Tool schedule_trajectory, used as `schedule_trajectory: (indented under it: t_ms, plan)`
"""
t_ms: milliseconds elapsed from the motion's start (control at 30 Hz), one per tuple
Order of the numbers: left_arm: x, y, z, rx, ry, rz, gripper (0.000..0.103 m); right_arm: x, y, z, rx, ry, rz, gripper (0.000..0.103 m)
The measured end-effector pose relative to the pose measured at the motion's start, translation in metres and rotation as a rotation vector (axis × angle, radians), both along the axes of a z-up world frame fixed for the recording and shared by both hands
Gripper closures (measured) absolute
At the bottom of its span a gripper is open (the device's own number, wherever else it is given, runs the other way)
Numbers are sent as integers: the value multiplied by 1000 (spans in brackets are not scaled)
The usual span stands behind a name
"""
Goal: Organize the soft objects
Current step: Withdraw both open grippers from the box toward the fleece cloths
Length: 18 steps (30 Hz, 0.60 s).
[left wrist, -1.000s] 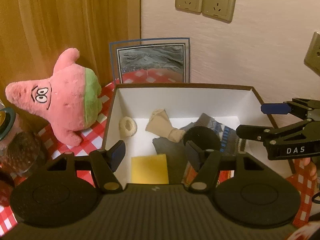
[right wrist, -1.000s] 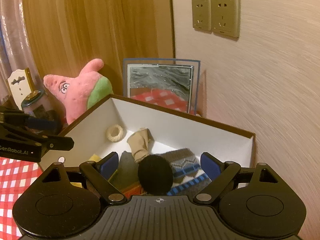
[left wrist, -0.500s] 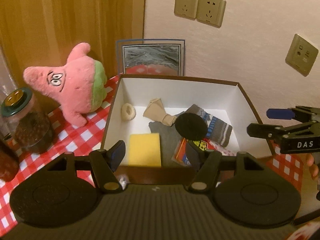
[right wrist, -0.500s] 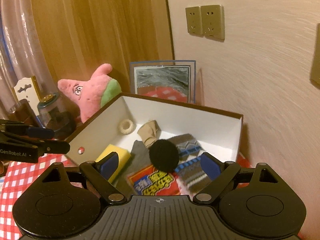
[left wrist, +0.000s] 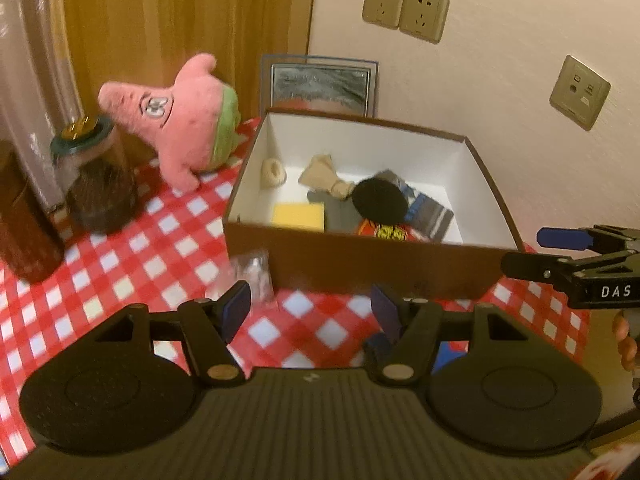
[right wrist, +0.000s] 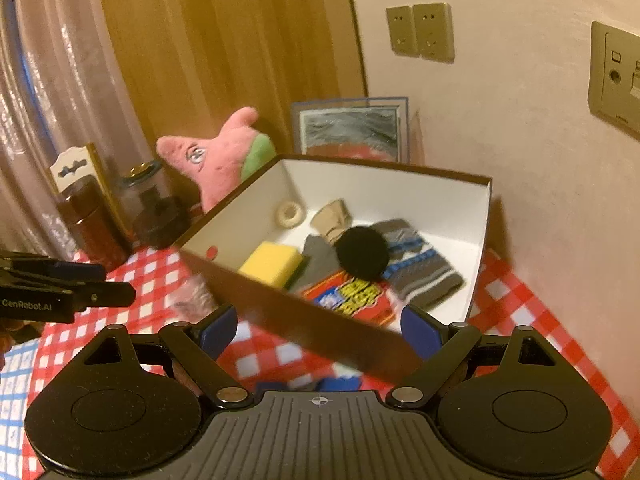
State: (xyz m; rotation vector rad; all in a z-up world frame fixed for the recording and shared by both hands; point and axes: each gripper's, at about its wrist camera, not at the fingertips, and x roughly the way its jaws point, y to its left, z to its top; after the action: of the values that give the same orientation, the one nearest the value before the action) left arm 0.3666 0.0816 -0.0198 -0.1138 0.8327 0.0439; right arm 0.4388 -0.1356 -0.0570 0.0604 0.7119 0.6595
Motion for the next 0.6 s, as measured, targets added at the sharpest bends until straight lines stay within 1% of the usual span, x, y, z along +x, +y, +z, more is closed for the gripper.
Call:
schedule_trajectory:
  t_ms: [200, 333, 600]
  plan:
    - [-32, -2, -12, -32, 29, 19, 39, -29, 1, -9, -5, 36, 14, 15]
    - [-49, -7, -26, -42, 69, 22, 39, -45, 3, -20, -6, 77, 19, 15]
    - [-74, -9, -44, -66, 120, 34, 39, -70, 7, -41, -43, 135, 36, 15]
